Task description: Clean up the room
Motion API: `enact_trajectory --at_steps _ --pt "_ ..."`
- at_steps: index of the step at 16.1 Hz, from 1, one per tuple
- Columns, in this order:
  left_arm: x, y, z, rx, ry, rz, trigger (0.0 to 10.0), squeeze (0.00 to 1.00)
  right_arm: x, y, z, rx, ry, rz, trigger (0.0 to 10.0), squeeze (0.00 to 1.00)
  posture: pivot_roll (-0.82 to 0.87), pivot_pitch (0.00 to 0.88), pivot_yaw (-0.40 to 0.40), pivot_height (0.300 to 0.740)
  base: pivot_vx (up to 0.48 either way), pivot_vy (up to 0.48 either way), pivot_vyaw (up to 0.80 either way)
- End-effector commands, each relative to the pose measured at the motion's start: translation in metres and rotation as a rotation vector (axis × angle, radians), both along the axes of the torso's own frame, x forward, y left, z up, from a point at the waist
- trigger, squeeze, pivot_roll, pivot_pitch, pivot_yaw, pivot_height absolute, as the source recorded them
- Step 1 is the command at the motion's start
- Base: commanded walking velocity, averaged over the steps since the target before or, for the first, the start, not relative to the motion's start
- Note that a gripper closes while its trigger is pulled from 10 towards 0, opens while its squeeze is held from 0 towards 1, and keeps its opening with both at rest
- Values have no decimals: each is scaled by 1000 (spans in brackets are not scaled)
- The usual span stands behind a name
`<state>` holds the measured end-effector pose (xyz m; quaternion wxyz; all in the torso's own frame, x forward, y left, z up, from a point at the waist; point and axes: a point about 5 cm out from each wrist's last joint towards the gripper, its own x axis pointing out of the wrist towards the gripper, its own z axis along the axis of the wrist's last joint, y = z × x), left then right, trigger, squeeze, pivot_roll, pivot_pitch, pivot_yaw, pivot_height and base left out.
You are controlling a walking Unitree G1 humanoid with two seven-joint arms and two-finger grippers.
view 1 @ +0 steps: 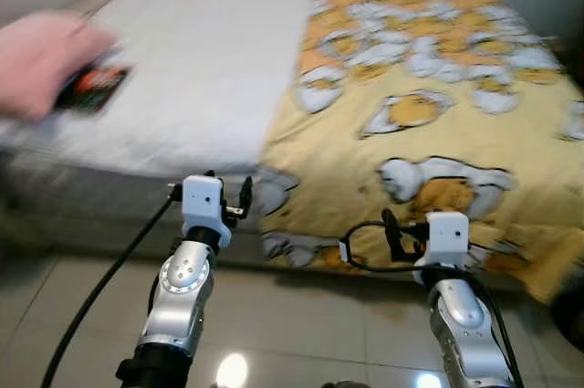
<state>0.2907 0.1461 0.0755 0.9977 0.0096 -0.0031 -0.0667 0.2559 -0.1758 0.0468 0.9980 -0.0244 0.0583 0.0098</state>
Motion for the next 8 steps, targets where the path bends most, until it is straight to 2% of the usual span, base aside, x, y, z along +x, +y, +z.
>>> enact_trajectory --at_steps 1,4,8 --pt "4 -4 5 -5 -23 -21 10000 0 3 -1 8 -16 -39 -1 10000 0 -53 0 0 740 480 0 0" --pt "9 -4 8 -6 -34 -30 10000 0 12 6 20 -32 -76 45 10000 0 -63 0 0 740 480 0 0" --pt "13 -5 7 -16 -22 -11 10000 0 13 7 19 -32 -69 47 10000 0 -71 0 5 740 480 0 0"
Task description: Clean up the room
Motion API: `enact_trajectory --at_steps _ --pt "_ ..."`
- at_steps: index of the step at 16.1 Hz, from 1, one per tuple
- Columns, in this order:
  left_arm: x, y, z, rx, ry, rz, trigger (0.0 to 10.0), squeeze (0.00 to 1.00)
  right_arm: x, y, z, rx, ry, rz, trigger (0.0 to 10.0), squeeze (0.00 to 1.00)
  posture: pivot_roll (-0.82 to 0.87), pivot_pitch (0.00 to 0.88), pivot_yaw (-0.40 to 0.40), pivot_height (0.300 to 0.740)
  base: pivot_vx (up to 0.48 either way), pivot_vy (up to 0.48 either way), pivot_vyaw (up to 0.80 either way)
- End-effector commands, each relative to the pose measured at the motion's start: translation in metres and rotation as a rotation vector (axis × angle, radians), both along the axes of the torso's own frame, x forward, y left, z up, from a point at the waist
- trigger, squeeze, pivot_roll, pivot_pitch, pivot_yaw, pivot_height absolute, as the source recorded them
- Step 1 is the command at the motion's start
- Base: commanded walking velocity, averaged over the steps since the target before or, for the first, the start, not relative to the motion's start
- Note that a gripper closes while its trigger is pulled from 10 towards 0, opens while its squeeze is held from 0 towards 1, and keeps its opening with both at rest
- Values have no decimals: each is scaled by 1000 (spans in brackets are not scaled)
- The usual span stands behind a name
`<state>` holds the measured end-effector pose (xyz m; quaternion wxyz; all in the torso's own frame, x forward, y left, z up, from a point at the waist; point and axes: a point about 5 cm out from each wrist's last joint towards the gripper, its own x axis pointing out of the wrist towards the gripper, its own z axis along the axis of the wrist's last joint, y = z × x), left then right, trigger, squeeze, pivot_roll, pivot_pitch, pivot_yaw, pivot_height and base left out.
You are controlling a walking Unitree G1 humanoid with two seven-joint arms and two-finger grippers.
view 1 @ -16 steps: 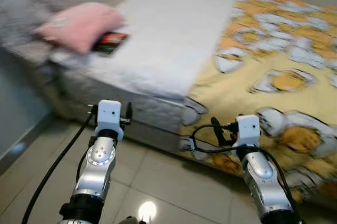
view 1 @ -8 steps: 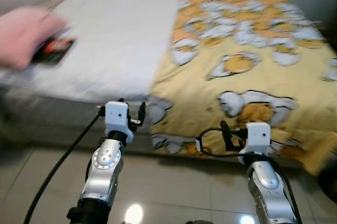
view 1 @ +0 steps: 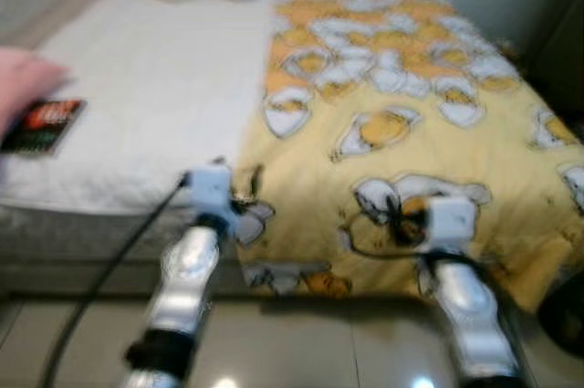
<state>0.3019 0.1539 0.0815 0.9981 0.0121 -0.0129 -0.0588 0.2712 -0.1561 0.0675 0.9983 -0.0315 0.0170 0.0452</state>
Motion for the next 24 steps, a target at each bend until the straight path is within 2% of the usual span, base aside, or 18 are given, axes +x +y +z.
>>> enact_trajectory --at_steps 1,11,12,14,17,18,20,22,24 --pt "4 -11 0 -24 10 -13 10000 0 -3 -12 -2 -23 16 -25 10000 0 -74 0 6 740 480 0 0" --pt "9 -13 -6 9 31 -30 10000 0 -7 -15 -7 -48 56 -4 10000 0 -91 0 6 740 480 0 0" --pt "10 -9 -9 52 46 0 10000 0 -9 -15 -10 -51 72 2 10000 0 -93 0 2 740 480 0 -725" --pt "16 9 -23 79 174 82 10000 0 -17 -15 -11 -38 78 15 10000 0 -103 0 -11 740 0 0 -353" --pt "21 25 -37 78 293 96 10000 0 -29 -21 -10 -65 101 28 10000 0 -139 0 -43 740 0 0 0" --pt "21 25 -39 75 302 92 10000 0 -32 -23 -10 -69 103 31 10000 0 -143 0 -46 740 0 0 0" --pt "22 6 -43 49 323 17 10000 0 -49 -29 -6 -82 126 41 10000 0 -199 74 -79 740 0 0 0" --pt "24 -2 -44 65 330 -10 10000 0 -62 -30 -6 -95 159 62 10000 0 -222 103 -93 740 0 0 0" --pt "20 -3 -49 59 342 -6 10000 0 -78 -36 -4 -106 195 66 10000 0 -246 145 -109 740 0 0 0"
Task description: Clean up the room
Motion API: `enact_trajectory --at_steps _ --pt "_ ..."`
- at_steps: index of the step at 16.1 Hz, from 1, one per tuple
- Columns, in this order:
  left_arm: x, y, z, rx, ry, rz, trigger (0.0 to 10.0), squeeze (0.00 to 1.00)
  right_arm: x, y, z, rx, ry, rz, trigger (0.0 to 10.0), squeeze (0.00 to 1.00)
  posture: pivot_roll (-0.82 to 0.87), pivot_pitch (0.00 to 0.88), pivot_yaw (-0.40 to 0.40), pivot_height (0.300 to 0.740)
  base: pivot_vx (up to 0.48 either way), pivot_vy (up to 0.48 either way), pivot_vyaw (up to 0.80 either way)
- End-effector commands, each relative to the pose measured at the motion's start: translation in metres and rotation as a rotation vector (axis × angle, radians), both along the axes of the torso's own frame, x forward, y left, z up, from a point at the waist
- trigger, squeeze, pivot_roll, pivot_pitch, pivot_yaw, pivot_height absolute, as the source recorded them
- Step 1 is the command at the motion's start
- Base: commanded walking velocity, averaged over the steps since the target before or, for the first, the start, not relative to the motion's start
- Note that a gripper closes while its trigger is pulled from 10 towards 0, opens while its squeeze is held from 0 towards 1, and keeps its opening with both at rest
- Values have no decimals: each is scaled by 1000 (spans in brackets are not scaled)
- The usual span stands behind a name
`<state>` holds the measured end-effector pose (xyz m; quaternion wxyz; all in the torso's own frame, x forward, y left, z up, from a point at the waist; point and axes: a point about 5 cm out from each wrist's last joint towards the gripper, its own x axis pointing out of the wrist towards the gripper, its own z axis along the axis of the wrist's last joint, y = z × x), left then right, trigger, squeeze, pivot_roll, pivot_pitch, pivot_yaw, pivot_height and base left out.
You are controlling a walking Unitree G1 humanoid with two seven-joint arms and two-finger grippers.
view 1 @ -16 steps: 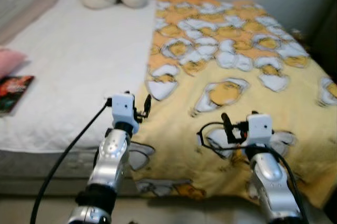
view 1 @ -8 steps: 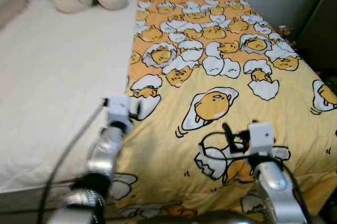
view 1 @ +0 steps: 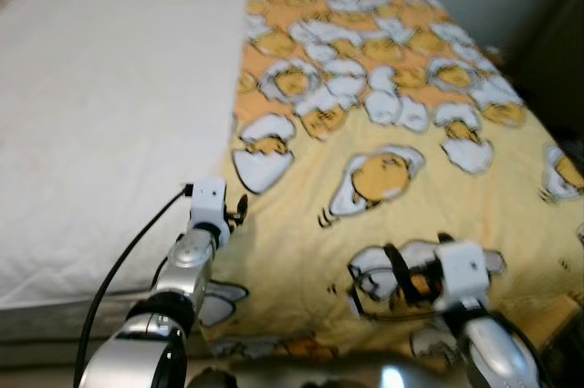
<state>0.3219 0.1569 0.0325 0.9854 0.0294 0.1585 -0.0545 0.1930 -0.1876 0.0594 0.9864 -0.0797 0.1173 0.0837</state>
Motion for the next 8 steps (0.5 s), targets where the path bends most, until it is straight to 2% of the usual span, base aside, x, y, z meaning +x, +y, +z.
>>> enact_trajectory --at_steps 1,4,6,7,8 --pt "-2 -4 -4 17 16 -13 10000 0 -2 -5 4 -3 3 -9 10000 0 -248 150 -112 740 0 0 0" --pt "-15 16 -18 134 55 103 10000 0 -19 -8 7 -12 49 7 10000 0 -264 204 -139 740 0 0 0" --pt "-21 20 -23 166 50 155 10000 0 -30 -8 9 -15 83 28 10000 0 -271 226 -156 740 0 0 0" --pt "-21 23 -21 180 30 179 10000 0 -31 -8 10 -11 89 35 10000 0 -271 227 -157 740 0 0 0" --pt "-21 27 -15 189 -41 223 10000 0 -34 -5 10 3 102 65 10000 0 -275 227 -158 740 0 0 0"
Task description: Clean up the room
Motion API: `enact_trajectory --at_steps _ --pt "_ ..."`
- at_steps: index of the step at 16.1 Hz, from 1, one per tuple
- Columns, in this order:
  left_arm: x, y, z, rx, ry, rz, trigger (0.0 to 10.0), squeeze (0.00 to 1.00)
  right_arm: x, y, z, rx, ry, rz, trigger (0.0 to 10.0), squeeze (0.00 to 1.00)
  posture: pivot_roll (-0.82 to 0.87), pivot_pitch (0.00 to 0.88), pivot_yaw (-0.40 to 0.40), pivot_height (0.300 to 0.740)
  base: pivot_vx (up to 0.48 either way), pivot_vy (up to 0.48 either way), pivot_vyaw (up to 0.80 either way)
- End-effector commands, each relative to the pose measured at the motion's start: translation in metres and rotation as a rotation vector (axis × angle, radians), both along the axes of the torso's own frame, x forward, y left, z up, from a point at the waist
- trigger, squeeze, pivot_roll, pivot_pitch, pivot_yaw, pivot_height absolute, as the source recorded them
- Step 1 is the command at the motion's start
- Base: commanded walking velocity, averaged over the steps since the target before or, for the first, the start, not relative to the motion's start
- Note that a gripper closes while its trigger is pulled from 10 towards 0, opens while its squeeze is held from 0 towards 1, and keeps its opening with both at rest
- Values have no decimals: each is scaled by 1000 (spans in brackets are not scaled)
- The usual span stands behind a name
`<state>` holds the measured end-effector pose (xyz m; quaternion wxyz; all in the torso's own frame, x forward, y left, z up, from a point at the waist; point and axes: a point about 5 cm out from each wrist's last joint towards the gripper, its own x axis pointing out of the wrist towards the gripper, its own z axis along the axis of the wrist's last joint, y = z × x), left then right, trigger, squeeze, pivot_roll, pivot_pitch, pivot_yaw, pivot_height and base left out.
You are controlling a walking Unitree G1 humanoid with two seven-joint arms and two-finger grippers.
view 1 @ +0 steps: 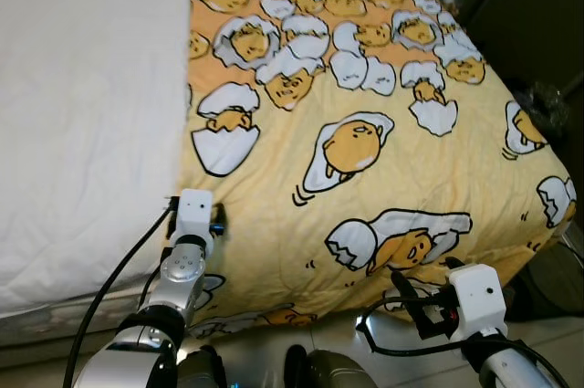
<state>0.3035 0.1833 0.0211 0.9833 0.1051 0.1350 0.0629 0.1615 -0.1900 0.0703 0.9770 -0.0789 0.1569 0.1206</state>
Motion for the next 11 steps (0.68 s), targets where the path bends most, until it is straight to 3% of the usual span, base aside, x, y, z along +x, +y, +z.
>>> enact_trajectory --at_steps 1,2,3,5,6,7,9,11 --pt "-2 2 2 15 -38 29 10000 0 -5 -1 -1 9 27 21 10000 0 -275 227 -158 740 0 0 0" --pt "-6 -3 9 19 -139 -19 10000 0 -14 4 -6 30 94 83 10000 0 -273 225 -158 740 0 0 0" --pt "-19 -12 3 50 -139 -94 10000 0 -20 4 -11 33 136 104 10000 0 -265 226 -158 740 0 0 0" --pt "-44 -15 -28 98 37 -146 10000 0 -22 6 -13 35 153 110 10000 0 -255 225 -155 740 0 0 0" --pt "-68 -12 -58 112 234 -150 10000 0 -22 7 -14 38 159 117 10000 0 -248 224 -157 740 0 0 0" --pt "-103 -9 -88 102 465 -140 10000 0 -21 9 -14 42 167 128 10000 0 -242 223 -160 740 0 0 0" --pt "-114 -10 -94 115 504 -161 10000 0 -20 9 -14 43 172 135 10000 0 -240 221 -163 740 0 0 0" --pt "-133 -4 -100 243 575 -225 10000 0 -19 7 -15 39 186 146 10000 0 -232 211 -161 740 0 0 0"
